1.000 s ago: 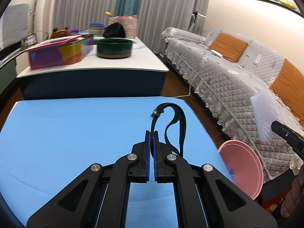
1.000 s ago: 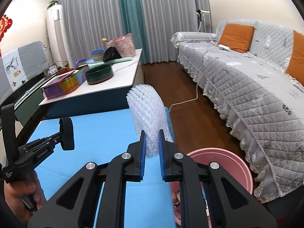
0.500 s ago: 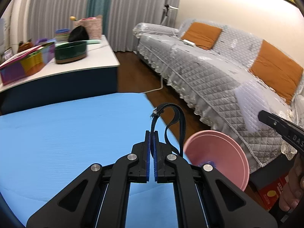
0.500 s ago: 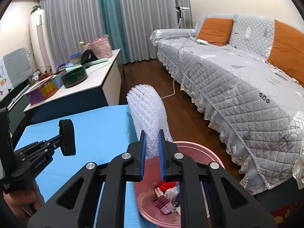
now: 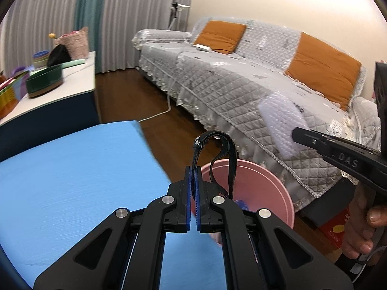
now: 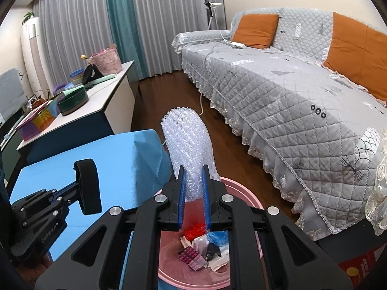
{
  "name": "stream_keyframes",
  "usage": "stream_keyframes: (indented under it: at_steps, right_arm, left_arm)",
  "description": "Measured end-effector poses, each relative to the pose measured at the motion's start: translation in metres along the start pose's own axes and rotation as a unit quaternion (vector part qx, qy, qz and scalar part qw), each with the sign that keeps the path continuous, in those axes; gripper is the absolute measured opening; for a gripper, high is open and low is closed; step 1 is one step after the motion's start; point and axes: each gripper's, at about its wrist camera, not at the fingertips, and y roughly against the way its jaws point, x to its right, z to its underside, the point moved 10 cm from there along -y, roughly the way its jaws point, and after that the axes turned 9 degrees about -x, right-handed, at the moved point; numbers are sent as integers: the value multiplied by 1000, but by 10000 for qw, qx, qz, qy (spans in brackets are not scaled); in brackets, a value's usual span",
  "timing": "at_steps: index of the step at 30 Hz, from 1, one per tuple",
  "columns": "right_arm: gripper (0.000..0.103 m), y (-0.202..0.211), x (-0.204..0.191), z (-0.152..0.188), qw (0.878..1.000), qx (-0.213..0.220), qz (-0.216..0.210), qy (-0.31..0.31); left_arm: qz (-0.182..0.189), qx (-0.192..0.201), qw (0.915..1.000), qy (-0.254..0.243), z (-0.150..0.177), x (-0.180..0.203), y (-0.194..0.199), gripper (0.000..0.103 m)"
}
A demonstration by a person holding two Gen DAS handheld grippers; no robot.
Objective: Collect trash
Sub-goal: 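Carry the hair tie and mesh sleeve with both grippers over the pink bin, then open both grippers to drop the hair tie and mesh sleeve into the bin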
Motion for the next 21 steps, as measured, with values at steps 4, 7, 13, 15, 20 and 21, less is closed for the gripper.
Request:
stream_keyframes:
  at_steps: [4, 7, 13, 15, 20, 21]
  right_arm:
    - [13, -3, 8, 1, 10000, -40, 33, -43]
    - [13, -2, 12, 3, 10000, -34, 48, -45]
    - [17, -2, 19, 4, 9999, -68, 72, -75]
    - [21, -5, 20, 6, 9998, -165, 59, -92]
    - [46, -10, 26, 12, 9993, -323, 89, -165]
    - [48, -9, 26, 12, 9993, -324, 88, -168]
  left_arm:
    - [142, -85, 9998, -81, 3, 15, -8, 3]
    - [230, -113, 9996, -136, 4, 22, -10, 3]
    - [397, -285, 9983, -308, 7, 38, -17, 6]
    - [362, -356, 9981, -362, 9, 39, -21, 15]
    - [352, -390, 9983, -262, 10, 33, -21, 24]
    - [352, -376, 9984, -244, 9, 32, -20, 24]
